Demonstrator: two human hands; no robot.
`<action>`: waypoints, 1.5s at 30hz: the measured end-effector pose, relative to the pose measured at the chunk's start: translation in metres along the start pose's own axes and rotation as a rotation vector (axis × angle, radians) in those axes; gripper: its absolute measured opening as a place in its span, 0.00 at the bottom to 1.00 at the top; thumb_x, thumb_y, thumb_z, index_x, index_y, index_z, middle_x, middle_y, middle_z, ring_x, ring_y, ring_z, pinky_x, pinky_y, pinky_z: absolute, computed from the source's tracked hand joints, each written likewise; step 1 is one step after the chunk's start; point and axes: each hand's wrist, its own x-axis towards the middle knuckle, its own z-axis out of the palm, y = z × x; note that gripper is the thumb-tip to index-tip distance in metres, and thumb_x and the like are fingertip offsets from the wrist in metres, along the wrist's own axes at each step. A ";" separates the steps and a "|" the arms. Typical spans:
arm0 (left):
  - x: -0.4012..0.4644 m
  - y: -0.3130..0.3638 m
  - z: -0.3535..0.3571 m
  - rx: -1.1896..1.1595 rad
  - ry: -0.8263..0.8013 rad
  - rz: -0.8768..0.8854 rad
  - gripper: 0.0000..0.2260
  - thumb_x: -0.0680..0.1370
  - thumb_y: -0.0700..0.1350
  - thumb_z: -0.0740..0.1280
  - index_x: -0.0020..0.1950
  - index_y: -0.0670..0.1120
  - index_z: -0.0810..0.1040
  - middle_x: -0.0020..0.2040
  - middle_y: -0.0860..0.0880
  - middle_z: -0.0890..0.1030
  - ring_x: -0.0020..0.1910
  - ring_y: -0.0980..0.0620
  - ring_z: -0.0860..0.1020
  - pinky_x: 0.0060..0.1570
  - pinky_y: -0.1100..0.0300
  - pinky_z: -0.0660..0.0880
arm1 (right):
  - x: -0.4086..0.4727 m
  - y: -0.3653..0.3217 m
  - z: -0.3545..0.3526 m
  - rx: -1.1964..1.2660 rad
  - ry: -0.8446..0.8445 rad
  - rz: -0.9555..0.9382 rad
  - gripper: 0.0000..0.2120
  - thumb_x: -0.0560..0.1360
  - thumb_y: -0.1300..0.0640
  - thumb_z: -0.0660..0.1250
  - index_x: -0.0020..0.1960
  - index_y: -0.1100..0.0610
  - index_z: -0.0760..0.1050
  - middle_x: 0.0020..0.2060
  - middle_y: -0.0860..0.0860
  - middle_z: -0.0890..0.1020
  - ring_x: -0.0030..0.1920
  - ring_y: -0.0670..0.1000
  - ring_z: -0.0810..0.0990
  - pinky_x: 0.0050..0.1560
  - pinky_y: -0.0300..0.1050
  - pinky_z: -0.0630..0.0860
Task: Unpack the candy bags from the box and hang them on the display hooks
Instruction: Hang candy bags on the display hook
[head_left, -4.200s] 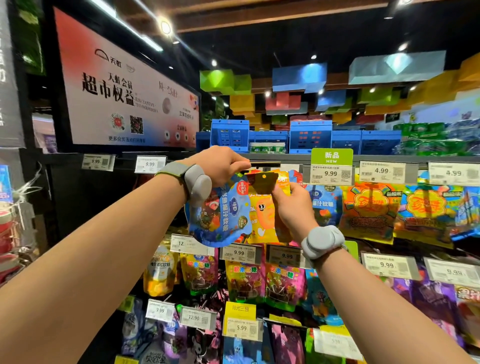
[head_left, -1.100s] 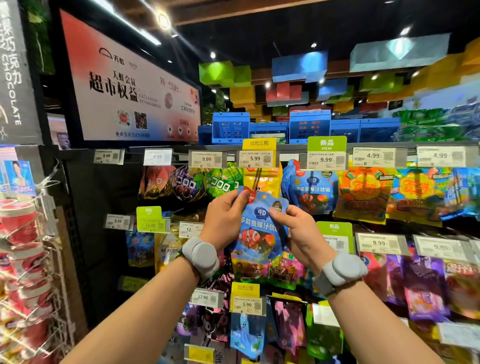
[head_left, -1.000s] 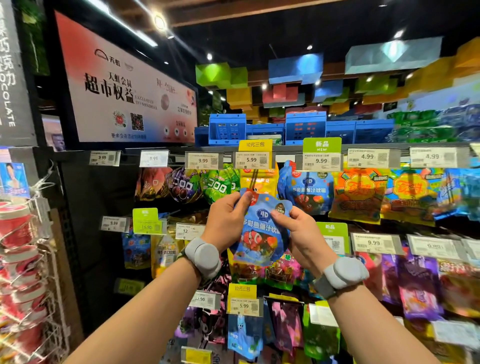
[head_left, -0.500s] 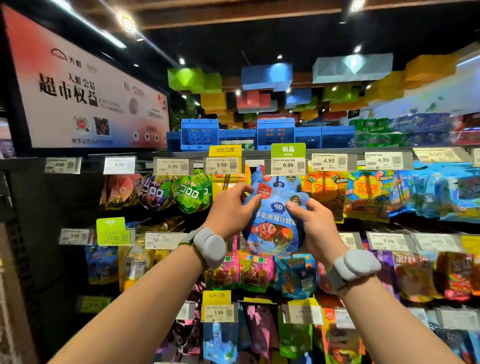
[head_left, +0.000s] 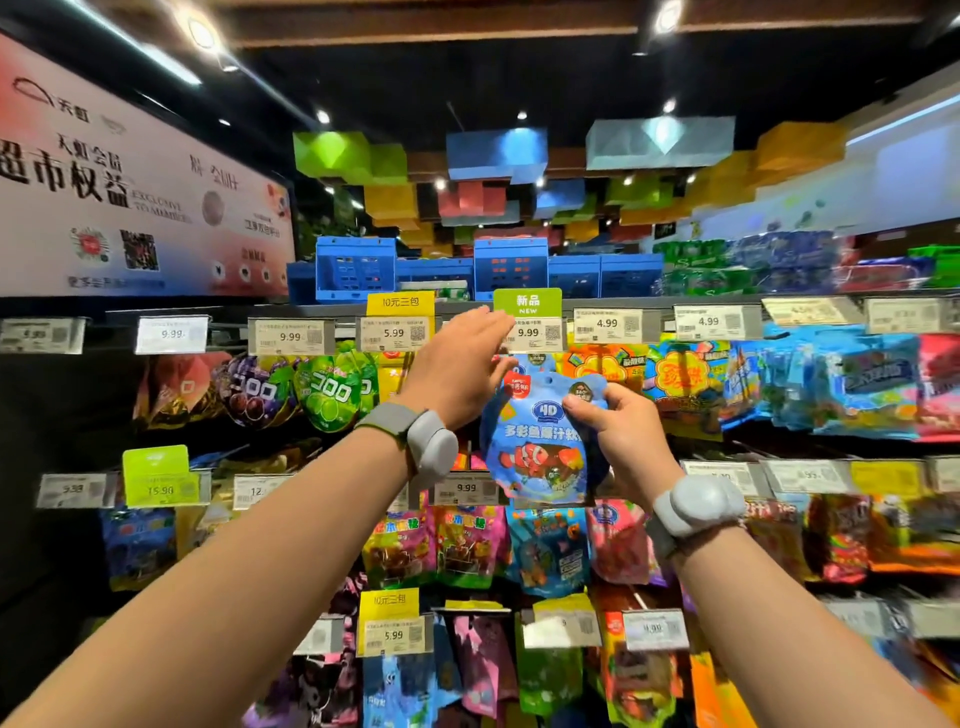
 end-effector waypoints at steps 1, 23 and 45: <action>0.003 -0.001 0.001 0.042 -0.009 0.036 0.23 0.81 0.50 0.65 0.75 0.47 0.67 0.74 0.49 0.68 0.75 0.48 0.62 0.72 0.52 0.63 | 0.002 0.000 -0.002 -0.015 0.004 0.001 0.11 0.76 0.66 0.70 0.37 0.59 0.72 0.26 0.46 0.81 0.30 0.46 0.81 0.29 0.39 0.76; 0.039 -0.010 -0.011 0.251 -0.088 0.141 0.15 0.81 0.58 0.59 0.54 0.52 0.80 0.48 0.46 0.84 0.46 0.40 0.80 0.37 0.53 0.75 | 0.015 -0.005 0.000 -0.097 0.038 -0.017 0.10 0.77 0.64 0.70 0.38 0.60 0.72 0.28 0.47 0.81 0.31 0.46 0.82 0.28 0.37 0.75; 0.054 -0.013 -0.018 0.002 -0.168 -0.005 0.14 0.79 0.58 0.64 0.59 0.54 0.83 0.50 0.53 0.86 0.46 0.53 0.82 0.40 0.60 0.75 | 0.052 0.002 0.042 -0.260 0.146 -0.092 0.10 0.77 0.65 0.65 0.38 0.59 0.69 0.32 0.53 0.74 0.33 0.51 0.73 0.33 0.44 0.71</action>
